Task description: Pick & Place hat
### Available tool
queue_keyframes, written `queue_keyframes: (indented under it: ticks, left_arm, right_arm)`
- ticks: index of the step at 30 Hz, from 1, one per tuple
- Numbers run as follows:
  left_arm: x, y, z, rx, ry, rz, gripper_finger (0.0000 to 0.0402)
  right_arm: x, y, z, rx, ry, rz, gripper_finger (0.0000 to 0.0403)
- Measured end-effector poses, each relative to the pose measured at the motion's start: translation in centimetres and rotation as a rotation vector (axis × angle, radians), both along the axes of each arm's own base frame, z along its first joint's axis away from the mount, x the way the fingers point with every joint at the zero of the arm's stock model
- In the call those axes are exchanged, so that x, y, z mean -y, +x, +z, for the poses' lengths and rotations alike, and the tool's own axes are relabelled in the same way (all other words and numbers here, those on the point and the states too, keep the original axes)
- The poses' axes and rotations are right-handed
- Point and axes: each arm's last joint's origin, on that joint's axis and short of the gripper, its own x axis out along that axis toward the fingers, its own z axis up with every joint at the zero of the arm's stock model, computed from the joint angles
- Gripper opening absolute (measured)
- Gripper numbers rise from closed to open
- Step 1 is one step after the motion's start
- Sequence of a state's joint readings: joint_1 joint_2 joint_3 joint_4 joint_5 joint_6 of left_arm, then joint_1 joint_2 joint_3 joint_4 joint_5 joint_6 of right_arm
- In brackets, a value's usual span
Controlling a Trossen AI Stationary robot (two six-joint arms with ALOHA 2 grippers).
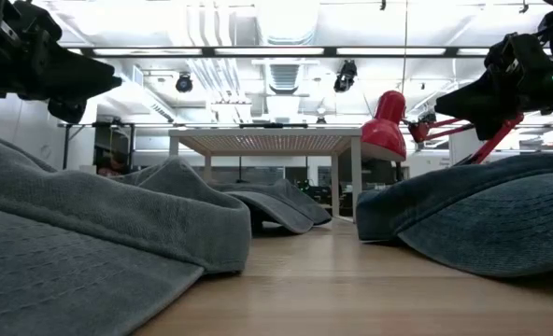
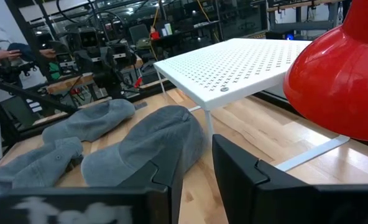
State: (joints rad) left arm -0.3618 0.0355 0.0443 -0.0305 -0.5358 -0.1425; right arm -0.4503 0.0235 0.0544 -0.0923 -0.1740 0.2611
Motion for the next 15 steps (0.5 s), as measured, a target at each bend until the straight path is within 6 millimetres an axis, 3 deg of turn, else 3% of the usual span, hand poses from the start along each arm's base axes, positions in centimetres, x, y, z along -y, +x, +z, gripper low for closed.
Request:
queue_keyframes:
  ticks: [15]
  left_arm:
    - [0.01,0.0,0.0,0.0,0.0,-0.001,0.0122]
  right_arm:
    - [0.0,0.0,-0.01,0.0,0.002,0.0,0.0081]
